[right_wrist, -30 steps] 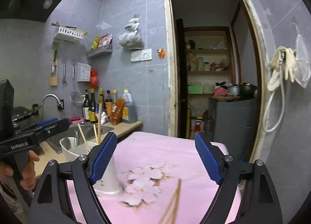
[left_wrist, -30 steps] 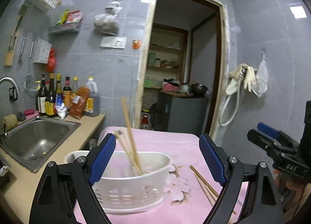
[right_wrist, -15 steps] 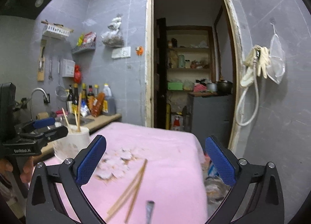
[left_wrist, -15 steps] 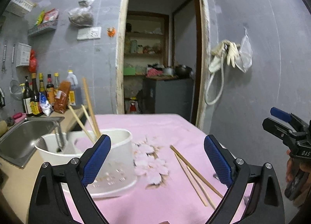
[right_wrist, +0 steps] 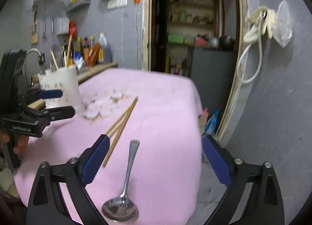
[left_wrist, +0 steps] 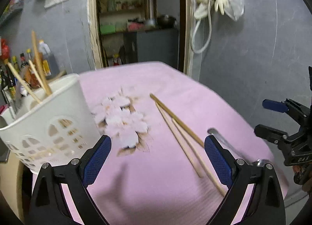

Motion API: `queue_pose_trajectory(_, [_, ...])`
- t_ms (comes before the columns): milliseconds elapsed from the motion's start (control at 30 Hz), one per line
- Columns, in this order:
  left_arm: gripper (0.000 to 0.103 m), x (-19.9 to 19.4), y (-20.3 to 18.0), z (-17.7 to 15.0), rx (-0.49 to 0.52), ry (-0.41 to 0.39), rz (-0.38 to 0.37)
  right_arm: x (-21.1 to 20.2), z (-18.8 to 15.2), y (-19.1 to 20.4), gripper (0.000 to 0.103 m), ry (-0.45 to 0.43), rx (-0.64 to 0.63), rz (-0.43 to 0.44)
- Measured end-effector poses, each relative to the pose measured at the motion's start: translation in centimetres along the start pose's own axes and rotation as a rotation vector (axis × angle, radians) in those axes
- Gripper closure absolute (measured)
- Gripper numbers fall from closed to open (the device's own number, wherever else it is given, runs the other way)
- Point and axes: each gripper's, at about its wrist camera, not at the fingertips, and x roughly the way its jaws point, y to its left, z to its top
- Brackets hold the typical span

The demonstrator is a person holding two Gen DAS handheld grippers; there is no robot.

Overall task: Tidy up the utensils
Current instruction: 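Move the left tool to a chopstick while the right tool reaches the silver spoon, then grasp a wooden chopstick with the left tool while the right tool grasps the spoon handle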

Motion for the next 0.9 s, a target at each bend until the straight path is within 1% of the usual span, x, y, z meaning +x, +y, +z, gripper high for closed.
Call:
queue_pose_trajectory(100, [0.014,1.5,0.2,0.1,-0.008,0.063,-0.025,1.2,-0.8,0.3,0.029,0.066,-0.002,0.022])
queue_pose_trajectory(133, [0.019,2.1,0.3,0.2,-0.015,0.088,-0.039,1.4,-1.0,0.4,0.034,0.083,-0.006,0.029])
queue_pose_trajectory(167, [0.027,2.5,0.5,0.2,-0.021,0.109,-0.051,1.7,-1.2,0.5,0.039,0.101,-0.011,0.038])
queue_pose_trajectory(200, [0.031,3.1,0.6,0.2,-0.027,0.133,-0.063,2.0,-1.3,0.7,0.041,0.12,-0.018,0.046])
queue_pose_trajectory(267, [0.043,4.0,0.7,0.3,-0.036,0.173,-0.088,2.5,-1.6,1.0,0.047,0.147,-0.032,0.056])
queue_pose_trajectory(300, [0.046,4.4,0.8,0.4,-0.039,0.19,-0.101,2.8,-1.5,1.2,0.049,0.159,-0.04,0.06])
queue_pose_trajectory(367, [0.057,5.3,0.7,0.7,-0.043,0.22,-0.125,3.2,-1.7,1.5,0.059,0.183,-0.055,0.067])
queue_pose_trajectory(400, [0.06,5.8,0.7,0.8,-0.043,0.234,-0.135,3.6,-1.8,1.7,0.061,0.2,-0.065,0.07])
queue_pose_trajectory(467, [0.07,6.7,0.7,1.2,-0.041,0.256,-0.135,4.1,-1.9,2.0,0.071,0.224,-0.076,0.078])
queue_pose_trajectory(567, [0.076,8.2,0.9,1.8,-0.05,0.279,-0.14,4.5,-2.1,2.3,0.076,0.25,-0.095,0.086])
queue_pose_trajectory(767, [0.081,10.7,2.1,3.2,-0.139,0.328,-0.181,5.4,-1.9,2.3,0.077,0.274,-0.091,0.094])
queue_pose_trajectory(900, [0.082,11.5,2.6,3.8,-0.166,0.333,-0.168,6.4,-1.4,2.3,0.077,0.285,-0.095,0.093])
